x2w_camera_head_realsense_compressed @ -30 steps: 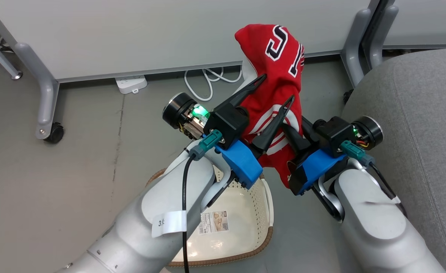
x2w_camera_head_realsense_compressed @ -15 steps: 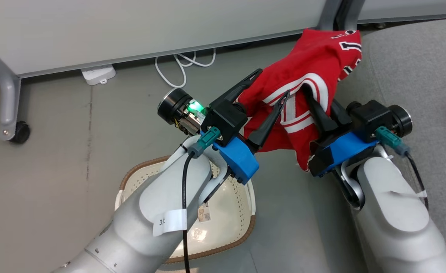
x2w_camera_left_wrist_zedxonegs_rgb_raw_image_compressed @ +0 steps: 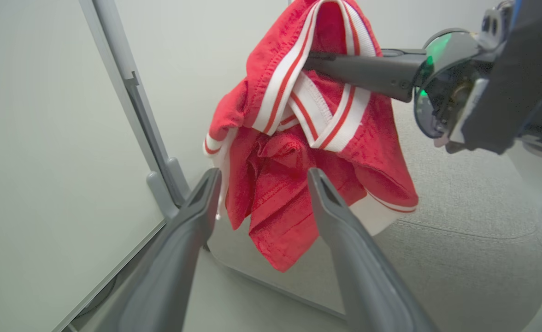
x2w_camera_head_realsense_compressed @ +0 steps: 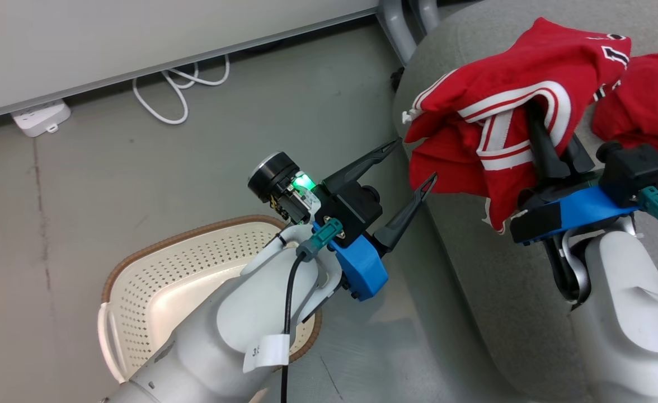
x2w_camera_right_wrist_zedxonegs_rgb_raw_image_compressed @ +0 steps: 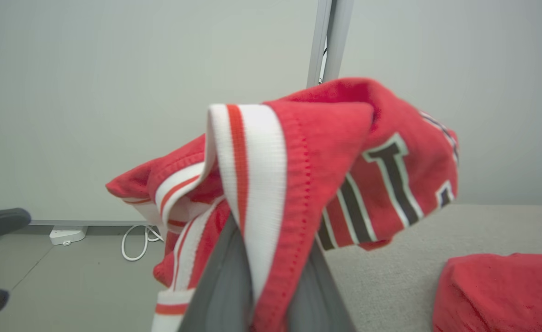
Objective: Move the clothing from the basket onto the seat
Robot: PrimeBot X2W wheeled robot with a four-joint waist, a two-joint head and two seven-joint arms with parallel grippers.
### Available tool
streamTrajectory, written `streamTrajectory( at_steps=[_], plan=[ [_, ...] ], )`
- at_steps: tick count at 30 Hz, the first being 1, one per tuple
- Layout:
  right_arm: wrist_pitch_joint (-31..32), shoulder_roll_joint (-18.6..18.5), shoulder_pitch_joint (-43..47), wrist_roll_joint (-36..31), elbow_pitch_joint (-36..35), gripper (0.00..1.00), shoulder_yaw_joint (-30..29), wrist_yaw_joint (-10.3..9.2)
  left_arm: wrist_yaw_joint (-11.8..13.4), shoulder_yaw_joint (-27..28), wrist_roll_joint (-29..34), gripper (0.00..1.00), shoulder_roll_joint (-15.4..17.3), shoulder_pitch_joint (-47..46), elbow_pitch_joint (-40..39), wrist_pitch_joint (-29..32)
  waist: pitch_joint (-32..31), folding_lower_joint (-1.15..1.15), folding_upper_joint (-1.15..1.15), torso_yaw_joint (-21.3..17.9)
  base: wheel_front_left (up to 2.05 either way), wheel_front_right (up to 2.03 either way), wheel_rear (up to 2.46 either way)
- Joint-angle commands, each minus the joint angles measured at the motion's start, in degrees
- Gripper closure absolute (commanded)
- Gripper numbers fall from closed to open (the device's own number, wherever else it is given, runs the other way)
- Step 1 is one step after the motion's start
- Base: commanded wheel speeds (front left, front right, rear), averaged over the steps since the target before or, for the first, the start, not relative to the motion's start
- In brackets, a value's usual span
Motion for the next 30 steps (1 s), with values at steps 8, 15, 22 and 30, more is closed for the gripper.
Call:
streamTrajectory(
  at_steps=[8,15,22,30],
  plan=[
    [0.0,0.1,4.0,-0.5,-4.3,1.0,-5.2,0.01,-0.8,-3.1,0.6,0.0,0.1,1.3,-0.7,-0.2,1.9,0.0,0.0,-6.3,0.0,0.0,0.0],
    [0.0,0.5,8.4,-0.4,-6.7,1.0,-9.3,0.01,-1.0,-5.4,0.2,0.0,0.0,2.4,-1.1,-0.2,2.5,0.0,0.0,-9.0,0.0,0.0,0.0],
    [0.0,1.4,11.4,-0.2,-7.5,1.0,-11.2,0.01,-0.8,-6.6,-0.4,0.0,-0.2,2.5,-1.3,-0.2,2.7,0.0,0.0,-10.0,0.0,0.0,0.0],
    [0.0,2.4,10.4,-0.2,-8.7,1.0,-11.6,0.01,-0.9,-6.0,-0.4,0.0,0.3,1.6,-1.6,-0.2,3.6,0.0,0.0,-9.7,0.0,0.0,0.0]
  ],
)
